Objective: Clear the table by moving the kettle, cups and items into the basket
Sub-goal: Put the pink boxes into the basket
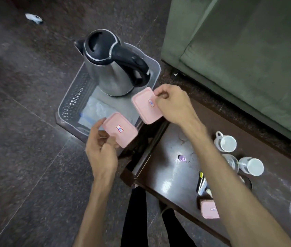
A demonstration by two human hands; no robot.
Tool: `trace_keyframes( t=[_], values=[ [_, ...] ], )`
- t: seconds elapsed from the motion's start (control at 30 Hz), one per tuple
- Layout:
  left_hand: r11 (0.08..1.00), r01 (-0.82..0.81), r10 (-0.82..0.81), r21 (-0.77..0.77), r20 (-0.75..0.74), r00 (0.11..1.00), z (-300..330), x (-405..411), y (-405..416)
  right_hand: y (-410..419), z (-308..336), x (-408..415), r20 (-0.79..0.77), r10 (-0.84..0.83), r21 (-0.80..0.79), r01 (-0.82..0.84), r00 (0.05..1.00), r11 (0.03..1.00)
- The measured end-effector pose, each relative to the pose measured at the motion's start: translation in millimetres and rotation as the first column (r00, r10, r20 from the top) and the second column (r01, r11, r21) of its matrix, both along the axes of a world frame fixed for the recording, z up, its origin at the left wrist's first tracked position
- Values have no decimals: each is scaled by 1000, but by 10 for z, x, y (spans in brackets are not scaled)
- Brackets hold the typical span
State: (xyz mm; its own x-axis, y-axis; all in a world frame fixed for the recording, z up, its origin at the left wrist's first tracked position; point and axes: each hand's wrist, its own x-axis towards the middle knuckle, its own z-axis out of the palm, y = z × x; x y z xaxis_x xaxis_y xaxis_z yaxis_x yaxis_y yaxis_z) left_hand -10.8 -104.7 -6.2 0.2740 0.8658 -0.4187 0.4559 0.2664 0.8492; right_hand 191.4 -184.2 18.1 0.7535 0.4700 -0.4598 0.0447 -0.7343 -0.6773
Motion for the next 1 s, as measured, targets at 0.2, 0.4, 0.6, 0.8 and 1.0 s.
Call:
trace_keyframes(
  t=[0.2, 0.4, 0.6, 0.8, 1.0],
  values=[
    [973, 216, -174, 85, -347, 921, -132, -133, 669, 884, -286, -367, 143, 217, -61, -210, 966, 976],
    [743, 664, -355, 76, -798, 488, -473, 13, 895, 1032, -719, -573, 132, 471, -358, -401, 872, 843],
    [726, 688, -371, 16, -833, 411, -544, 39, 1036, 972, -737, -517, 190, 469, -323, -396, 863, 860],
    [625, 780, -368, -28, -892, 263, -562, -2, 915, 963, -821, -617, 274, 473, -318, -386, 837, 866],
    [609, 794, -353, -2, -896, 269, -517, -53, 878, 861, -849, -678, 321, 450, -263, -378, 833, 888]
  ],
)
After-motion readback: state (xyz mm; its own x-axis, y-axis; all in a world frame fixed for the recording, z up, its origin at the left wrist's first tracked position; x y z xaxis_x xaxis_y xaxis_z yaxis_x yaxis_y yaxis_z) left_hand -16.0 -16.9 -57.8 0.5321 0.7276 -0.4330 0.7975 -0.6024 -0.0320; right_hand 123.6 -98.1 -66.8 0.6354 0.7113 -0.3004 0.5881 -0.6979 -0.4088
